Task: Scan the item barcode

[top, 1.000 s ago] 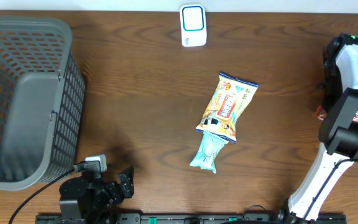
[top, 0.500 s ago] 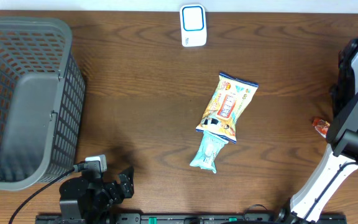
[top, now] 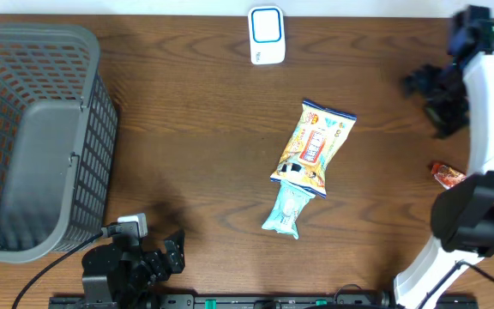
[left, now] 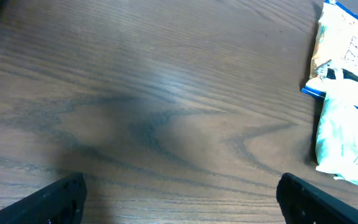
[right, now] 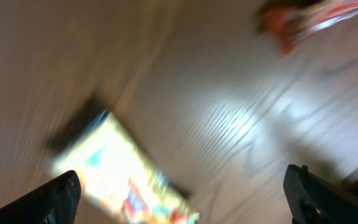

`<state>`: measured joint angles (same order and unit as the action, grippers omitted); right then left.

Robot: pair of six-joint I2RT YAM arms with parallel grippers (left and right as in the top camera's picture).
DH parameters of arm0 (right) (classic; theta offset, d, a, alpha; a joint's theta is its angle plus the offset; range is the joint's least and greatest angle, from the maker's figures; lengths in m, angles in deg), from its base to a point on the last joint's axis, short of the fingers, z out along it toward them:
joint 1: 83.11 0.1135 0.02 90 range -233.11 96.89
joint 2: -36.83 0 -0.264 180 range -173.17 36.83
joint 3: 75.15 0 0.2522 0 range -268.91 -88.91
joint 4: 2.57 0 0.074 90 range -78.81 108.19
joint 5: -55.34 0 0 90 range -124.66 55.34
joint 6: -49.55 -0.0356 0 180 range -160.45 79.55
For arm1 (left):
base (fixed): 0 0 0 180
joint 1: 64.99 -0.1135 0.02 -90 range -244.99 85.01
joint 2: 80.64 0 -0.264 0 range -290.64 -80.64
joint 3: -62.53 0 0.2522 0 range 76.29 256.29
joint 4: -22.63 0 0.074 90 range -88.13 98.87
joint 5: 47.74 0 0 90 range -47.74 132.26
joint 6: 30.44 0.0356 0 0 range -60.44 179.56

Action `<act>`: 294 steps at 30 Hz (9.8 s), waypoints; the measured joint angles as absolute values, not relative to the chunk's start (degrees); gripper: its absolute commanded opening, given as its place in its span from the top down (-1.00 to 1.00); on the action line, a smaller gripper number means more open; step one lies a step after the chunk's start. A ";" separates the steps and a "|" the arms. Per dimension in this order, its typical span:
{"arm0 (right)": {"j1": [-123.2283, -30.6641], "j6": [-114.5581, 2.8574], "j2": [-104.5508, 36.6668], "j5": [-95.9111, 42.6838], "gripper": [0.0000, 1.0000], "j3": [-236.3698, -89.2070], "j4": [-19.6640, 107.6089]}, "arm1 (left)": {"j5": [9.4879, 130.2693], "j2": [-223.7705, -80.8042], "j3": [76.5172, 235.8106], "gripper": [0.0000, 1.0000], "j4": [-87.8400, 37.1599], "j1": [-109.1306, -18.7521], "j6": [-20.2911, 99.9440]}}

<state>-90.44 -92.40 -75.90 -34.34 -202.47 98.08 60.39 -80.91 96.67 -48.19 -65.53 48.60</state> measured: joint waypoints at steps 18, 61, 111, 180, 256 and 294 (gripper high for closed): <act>-58.60 -90.69 -81.36 -40.55 -0.98 -202.54 89.21 | 60.39 -80.91 96.67 -0.96 -48.17 -65.53 48.60; -52.30 -92.40 -110.69 -45.62 0.98 -205.70 108.42 | 60.39 -80.91 96.65 -0.96 -48.17 -65.53 48.62; -64.78 -4.84 -90.87 40.87 0.98 -182.10 89.64 | 60.39 -80.91 96.65 -0.96 -48.19 -65.53 48.62; -57.85 -56.24 -61.45 -26.19 -0.98 -176.94 71.48 | 60.39 -80.91 96.65 -0.96 -48.17 -65.53 48.62; -64.91 -96.48 -71.53 -44.61 0.84 -154.76 53.62 | 60.39 -80.91 96.65 -0.96 -48.19 -65.53 48.62; -70.33 -110.16 -75.28 -26.82 0.07 -157.66 32.29 | 60.39 -80.91 96.65 -0.96 -48.19 -65.53 48.62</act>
<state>-70.33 -110.16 -75.28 -26.82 -157.66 32.29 60.39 -80.91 96.65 -48.19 -65.53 48.62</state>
